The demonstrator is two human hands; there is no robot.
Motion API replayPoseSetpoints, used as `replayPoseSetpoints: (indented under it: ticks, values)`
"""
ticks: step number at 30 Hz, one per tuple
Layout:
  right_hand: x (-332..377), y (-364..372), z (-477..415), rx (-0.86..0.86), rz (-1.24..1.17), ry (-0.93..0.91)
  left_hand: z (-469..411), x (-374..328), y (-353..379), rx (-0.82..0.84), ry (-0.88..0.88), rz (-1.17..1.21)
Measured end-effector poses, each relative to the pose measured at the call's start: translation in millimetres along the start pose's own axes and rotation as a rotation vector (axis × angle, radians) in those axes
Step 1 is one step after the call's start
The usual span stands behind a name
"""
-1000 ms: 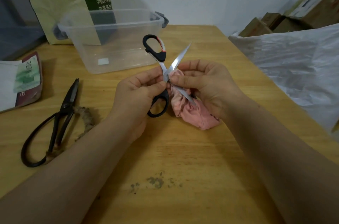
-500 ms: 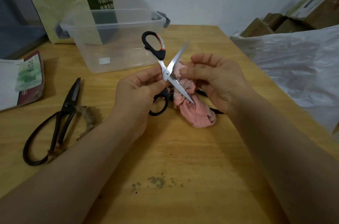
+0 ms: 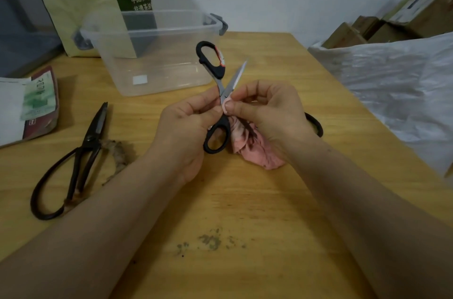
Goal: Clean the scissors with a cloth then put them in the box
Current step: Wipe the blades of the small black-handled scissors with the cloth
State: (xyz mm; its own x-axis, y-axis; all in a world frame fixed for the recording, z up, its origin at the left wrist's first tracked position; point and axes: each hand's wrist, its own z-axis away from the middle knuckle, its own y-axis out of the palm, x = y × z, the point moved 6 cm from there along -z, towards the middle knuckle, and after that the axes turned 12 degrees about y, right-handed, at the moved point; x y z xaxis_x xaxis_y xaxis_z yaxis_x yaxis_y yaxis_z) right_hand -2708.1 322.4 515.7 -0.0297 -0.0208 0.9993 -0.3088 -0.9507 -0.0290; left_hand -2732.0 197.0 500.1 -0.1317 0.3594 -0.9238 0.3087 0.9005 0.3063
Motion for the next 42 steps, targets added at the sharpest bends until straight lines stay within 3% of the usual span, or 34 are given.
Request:
replayPoseSetpoints:
  ticks: [5,9,13,18,28,33,39,42]
  values:
    - [2.8,0.7,-1.1,-0.086,0.102,-0.073,0.0,-0.8,1.0,0.001,0.015,-0.003]
    - [-1.2,-0.8,-3.0,-0.115,0.002,0.0,0.0,1.4,1.1,-0.04,0.015,-0.015]
    - [-2.2,-2.5,-0.2,-0.012,-0.161,0.114,-0.6,0.0,0.8,-0.043,0.038,-0.023]
    - [0.0,-0.4,3.6,-0.01,-0.028,0.064,3.5,-1.6,2.7,0.005,0.071,-0.073]
    - [-10.4,-6.9,-5.9,-0.031,-0.423,0.241,0.1,-2.7,3.1,-0.035,0.024,-0.007]
    - [-3.3,-3.9,0.7,0.063,-0.217,0.194,1.9,-3.0,1.2,-0.025,0.01,-0.016]
    - [-6.3,-10.4,-0.7,-0.079,-0.335,0.212,1.1,-5.6,5.0,-0.039,0.029,-0.006]
    - [-8.4,-28.6,-7.5,-0.186,-0.339,0.228,-2.8,-22.8,-7.6,-0.129,0.188,-0.128]
